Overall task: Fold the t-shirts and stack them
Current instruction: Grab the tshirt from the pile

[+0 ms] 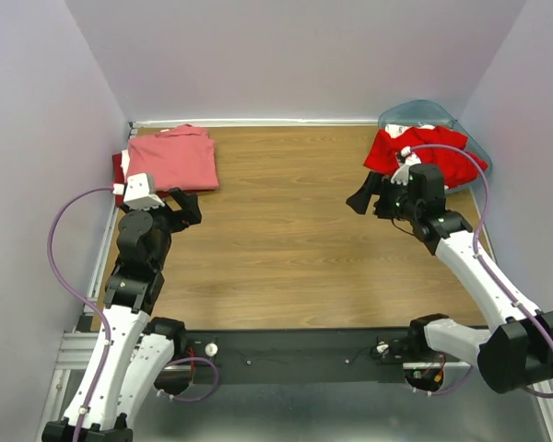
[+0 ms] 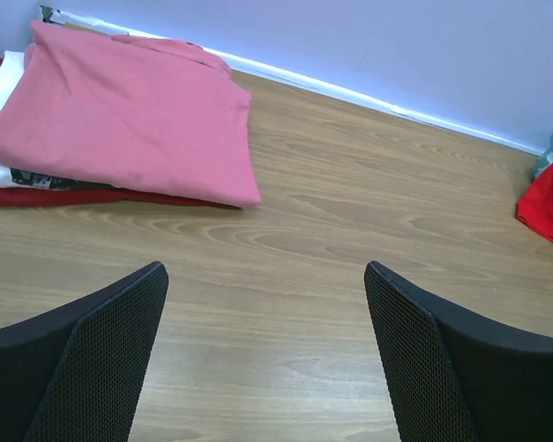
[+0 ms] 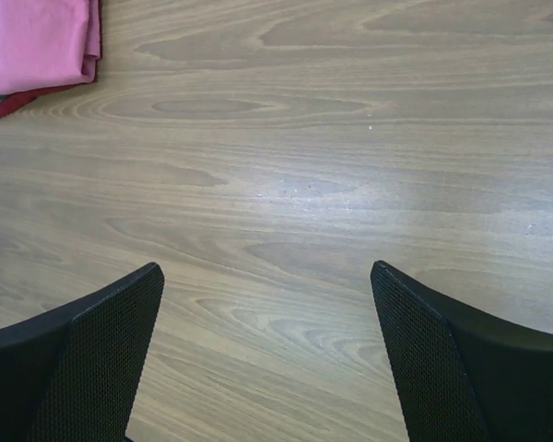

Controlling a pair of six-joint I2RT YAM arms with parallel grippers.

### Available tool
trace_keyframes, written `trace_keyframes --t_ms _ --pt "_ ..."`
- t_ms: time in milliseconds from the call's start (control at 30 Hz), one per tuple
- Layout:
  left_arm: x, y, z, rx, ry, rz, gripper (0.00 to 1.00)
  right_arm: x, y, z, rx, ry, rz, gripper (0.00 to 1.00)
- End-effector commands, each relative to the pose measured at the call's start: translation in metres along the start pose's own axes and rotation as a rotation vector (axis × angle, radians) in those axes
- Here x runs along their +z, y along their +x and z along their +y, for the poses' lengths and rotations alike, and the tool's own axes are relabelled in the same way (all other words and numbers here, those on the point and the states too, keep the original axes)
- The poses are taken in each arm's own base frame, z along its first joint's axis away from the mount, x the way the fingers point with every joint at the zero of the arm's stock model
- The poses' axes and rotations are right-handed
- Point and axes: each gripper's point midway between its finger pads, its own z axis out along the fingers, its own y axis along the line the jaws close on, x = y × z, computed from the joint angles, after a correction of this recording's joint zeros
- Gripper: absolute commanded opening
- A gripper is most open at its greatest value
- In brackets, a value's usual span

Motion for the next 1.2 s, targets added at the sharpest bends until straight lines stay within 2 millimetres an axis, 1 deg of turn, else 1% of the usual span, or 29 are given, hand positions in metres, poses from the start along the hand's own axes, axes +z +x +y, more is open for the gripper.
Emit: trace_keyframes --t_ms 0,100,167,333,367,433,467,500,567,600,633,667,700,733,767,800,867,900,933,967,1000,1033,1067,1100,1167 --pt "0.002 0.001 0.0 0.012 0.01 -0.003 0.95 -0.003 0.0 -0.006 -0.012 0.024 -0.024 1.0" --pt "0.005 0.002 0.0 0.009 0.006 0.005 0.95 -0.006 0.0 -0.007 -0.016 0.03 -0.033 1.0" --pt "0.005 0.003 0.0 0.008 0.001 0.009 0.95 -0.008 -0.004 -0.008 -0.031 0.038 -0.051 1.0" --pt "0.001 -0.003 0.002 0.0 -0.01 -0.016 0.95 -0.011 -0.018 -0.01 -0.063 0.067 -0.088 1.0" --pt "0.0 -0.003 0.002 -0.001 -0.009 -0.017 0.95 -0.011 -0.024 -0.01 -0.076 0.075 -0.097 1.0" --pt "-0.001 -0.004 0.003 -0.002 -0.01 -0.023 0.95 -0.011 -0.035 -0.017 -0.082 0.13 -0.126 1.0" --pt "-0.001 -0.004 0.003 -0.002 -0.011 -0.025 0.95 -0.011 -0.038 -0.022 -0.091 0.162 -0.121 1.0" --pt "-0.001 -0.005 0.002 -0.004 -0.009 -0.027 0.95 -0.008 -0.055 -0.026 -0.1 0.204 -0.139 1.0" --pt "-0.002 -0.005 0.002 -0.008 -0.006 -0.029 0.95 -0.007 -0.067 -0.037 -0.125 0.276 -0.13 1.0" --pt "-0.003 -0.006 0.002 -0.009 -0.006 -0.034 0.95 0.001 -0.082 -0.04 -0.132 0.303 -0.131 1.0" --pt "-0.003 -0.007 0.002 -0.012 -0.007 -0.038 0.95 0.001 -0.093 -0.046 -0.139 0.341 -0.144 1.0" --pt "-0.003 -0.007 0.002 -0.013 -0.008 -0.039 0.95 0.006 -0.097 -0.053 -0.145 0.367 -0.129 1.0" --pt "-0.004 -0.008 0.003 -0.012 -0.009 -0.046 0.95 0.014 -0.101 -0.071 -0.127 0.413 -0.11 1.0" --pt "-0.005 -0.009 0.003 -0.016 -0.012 -0.051 0.95 0.012 -0.12 -0.075 -0.119 0.438 -0.139 1.0" --pt "-0.006 -0.011 0.004 -0.015 -0.015 -0.056 0.95 0.015 -0.127 -0.083 -0.108 0.455 -0.143 1.0" --pt "-0.009 -0.013 0.005 -0.019 -0.02 -0.069 0.95 0.017 -0.14 -0.101 -0.077 0.491 -0.154 1.0" --pt "-0.011 -0.015 0.007 -0.025 -0.026 -0.082 0.96 0.019 -0.151 -0.117 -0.042 0.52 -0.164 1.0" --pt "-0.012 -0.016 0.007 -0.029 -0.027 -0.09 0.97 0.019 -0.156 -0.132 -0.019 0.545 -0.163 1.0" --pt "-0.013 -0.017 0.008 -0.031 -0.033 -0.095 0.98 0.03 -0.151 -0.139 -0.013 0.551 -0.134 1.0" --pt "-0.014 -0.018 0.008 -0.032 -0.033 -0.1 0.98 0.026 -0.161 -0.154 0.015 0.58 -0.149 1.0" --pt "-0.014 -0.017 0.009 -0.032 -0.035 -0.099 0.98 0.028 -0.161 -0.161 0.026 0.597 -0.141 1.0" --pt "-0.014 -0.018 0.009 -0.034 -0.036 -0.101 0.98 0.033 -0.159 -0.177 0.059 0.622 -0.128 1.0" --pt "-0.014 -0.017 0.009 -0.033 -0.038 -0.1 0.98 0.038 -0.156 -0.179 0.071 0.62 -0.117 1.0" --pt "-0.013 -0.016 0.01 -0.032 -0.039 -0.096 0.98 0.038 -0.156 -0.19 0.092 0.632 -0.115 1.0" --pt "-0.012 -0.014 0.01 -0.031 -0.042 -0.087 0.98 0.047 -0.144 -0.207 0.127 0.653 -0.079 1.0"
